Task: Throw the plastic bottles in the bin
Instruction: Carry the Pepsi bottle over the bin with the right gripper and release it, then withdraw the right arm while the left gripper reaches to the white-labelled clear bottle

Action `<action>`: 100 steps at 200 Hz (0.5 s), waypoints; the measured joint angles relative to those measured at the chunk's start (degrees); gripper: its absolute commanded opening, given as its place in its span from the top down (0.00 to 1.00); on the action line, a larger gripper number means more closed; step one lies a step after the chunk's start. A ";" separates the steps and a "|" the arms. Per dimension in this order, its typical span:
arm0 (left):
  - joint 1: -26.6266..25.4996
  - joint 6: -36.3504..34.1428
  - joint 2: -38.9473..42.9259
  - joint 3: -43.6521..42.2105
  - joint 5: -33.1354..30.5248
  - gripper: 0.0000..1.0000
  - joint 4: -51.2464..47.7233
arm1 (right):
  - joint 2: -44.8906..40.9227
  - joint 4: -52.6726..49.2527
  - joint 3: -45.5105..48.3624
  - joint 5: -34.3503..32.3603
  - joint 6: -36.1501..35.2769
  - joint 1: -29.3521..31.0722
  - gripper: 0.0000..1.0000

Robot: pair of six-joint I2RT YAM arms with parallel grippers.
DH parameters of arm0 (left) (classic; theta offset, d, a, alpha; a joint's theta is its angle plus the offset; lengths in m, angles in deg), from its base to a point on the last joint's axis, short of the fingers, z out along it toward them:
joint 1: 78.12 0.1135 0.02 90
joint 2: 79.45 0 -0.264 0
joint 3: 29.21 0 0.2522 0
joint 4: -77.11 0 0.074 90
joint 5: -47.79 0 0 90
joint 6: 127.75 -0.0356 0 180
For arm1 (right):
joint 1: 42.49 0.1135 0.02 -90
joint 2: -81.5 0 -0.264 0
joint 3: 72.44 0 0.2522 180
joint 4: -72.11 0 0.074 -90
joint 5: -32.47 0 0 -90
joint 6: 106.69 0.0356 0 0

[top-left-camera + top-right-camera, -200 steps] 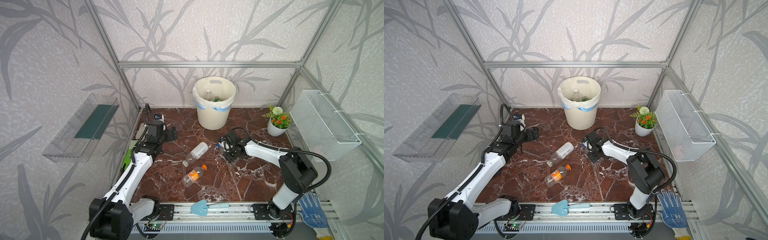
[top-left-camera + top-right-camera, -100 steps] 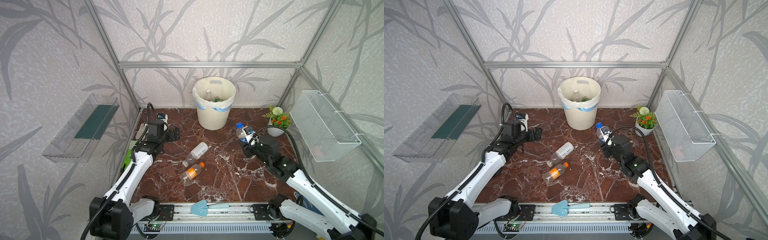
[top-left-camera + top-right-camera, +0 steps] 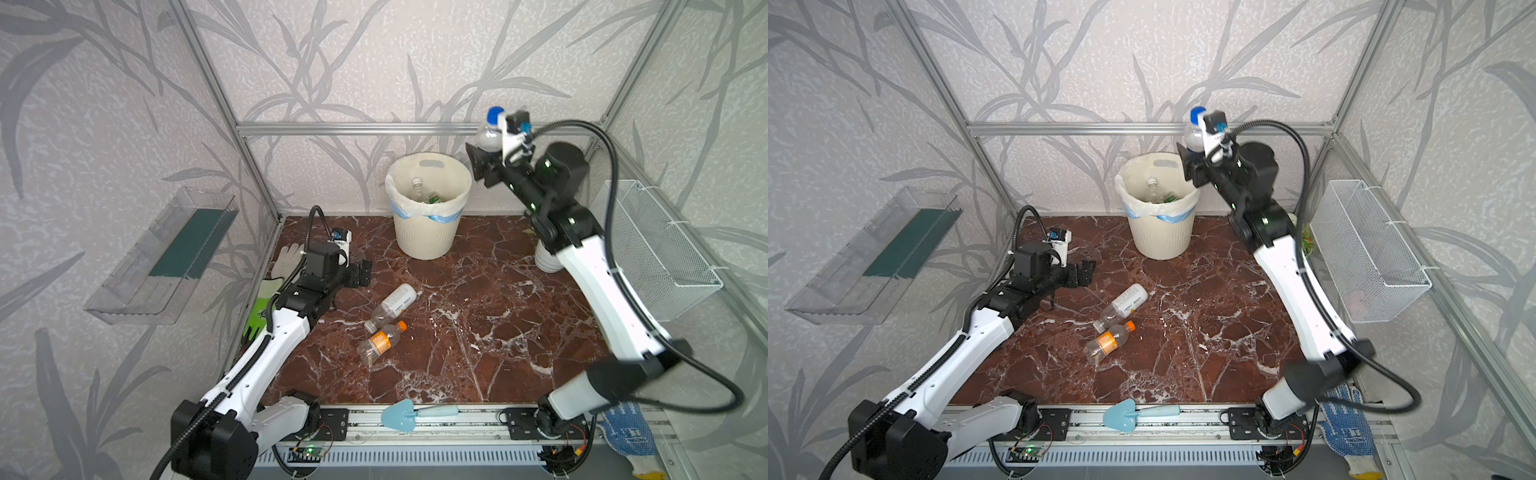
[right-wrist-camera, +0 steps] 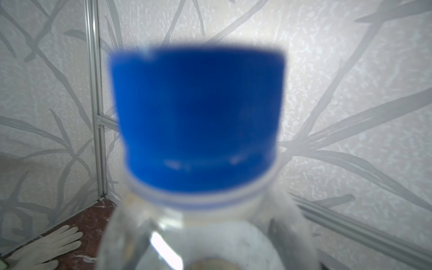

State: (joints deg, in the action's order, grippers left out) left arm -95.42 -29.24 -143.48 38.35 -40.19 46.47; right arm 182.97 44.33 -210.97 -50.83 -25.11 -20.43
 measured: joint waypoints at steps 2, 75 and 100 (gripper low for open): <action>-0.13 0.00 0.00 0.07 -0.22 0.03 -0.20 | 2.54 -1.49 -3.32 0.50 0.20 -0.13 0.01; -1.81 0.66 1.38 0.17 -1.05 0.03 -5.35 | 22.82 -37.83 -31.63 4.37 1.18 -1.18 0.01; -2.97 0.44 1.14 0.17 -0.04 0.02 -6.25 | 0.85 -24.90 -1.55 3.87 1.18 -1.36 0.01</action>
State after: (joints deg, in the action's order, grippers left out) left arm -98.40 -28.80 -142.35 38.52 -40.23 40.21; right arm 183.82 19.44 -212.52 -46.97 -23.93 -21.78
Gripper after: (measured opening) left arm 0.975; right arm 0.992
